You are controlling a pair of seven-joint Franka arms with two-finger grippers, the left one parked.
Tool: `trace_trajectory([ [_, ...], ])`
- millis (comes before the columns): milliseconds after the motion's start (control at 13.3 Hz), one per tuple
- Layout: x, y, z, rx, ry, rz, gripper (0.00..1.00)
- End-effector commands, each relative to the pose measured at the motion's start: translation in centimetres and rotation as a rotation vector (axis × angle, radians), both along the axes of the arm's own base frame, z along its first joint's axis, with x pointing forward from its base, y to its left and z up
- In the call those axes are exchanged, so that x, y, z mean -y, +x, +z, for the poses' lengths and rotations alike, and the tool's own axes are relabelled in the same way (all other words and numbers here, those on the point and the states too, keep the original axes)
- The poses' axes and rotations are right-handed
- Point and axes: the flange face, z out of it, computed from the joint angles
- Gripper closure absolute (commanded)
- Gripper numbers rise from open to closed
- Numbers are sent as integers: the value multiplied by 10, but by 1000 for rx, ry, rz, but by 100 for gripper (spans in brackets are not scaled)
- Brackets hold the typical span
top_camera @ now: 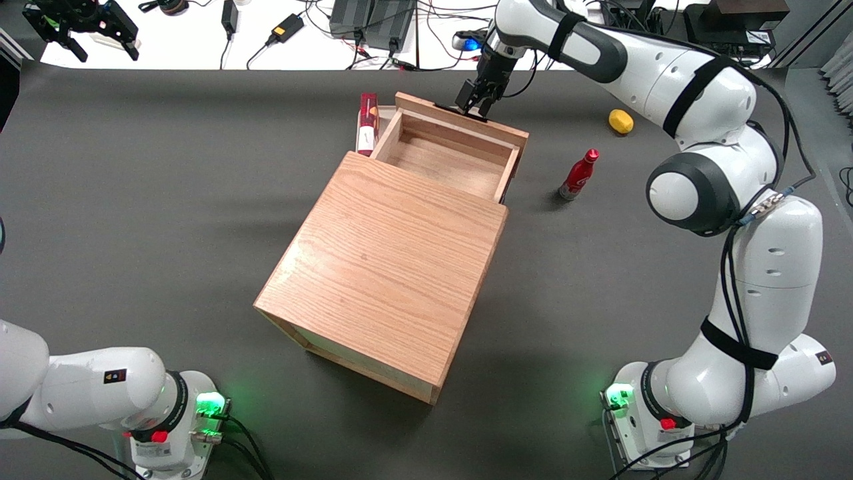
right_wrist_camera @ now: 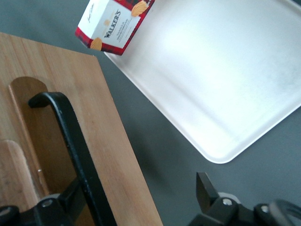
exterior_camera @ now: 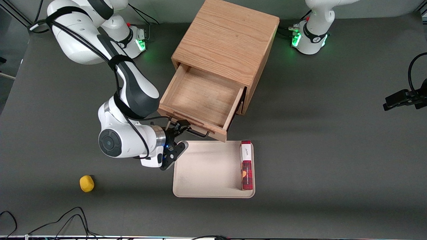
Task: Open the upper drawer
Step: 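Pull the handle outward with the right gripper, sliding the drawer open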
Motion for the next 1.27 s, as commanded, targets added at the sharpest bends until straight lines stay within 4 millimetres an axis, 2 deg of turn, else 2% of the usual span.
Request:
trace_trajectory([
  [0, 6, 16, -1, 34, -4, 5, 0],
  [825, 36, 44, 3, 102, -26, -53, 0],
  [1050, 36, 45, 7, 116, -19, -38, 0],
  [1200, 35, 41, 17, 113, -16, -31, 0],
])
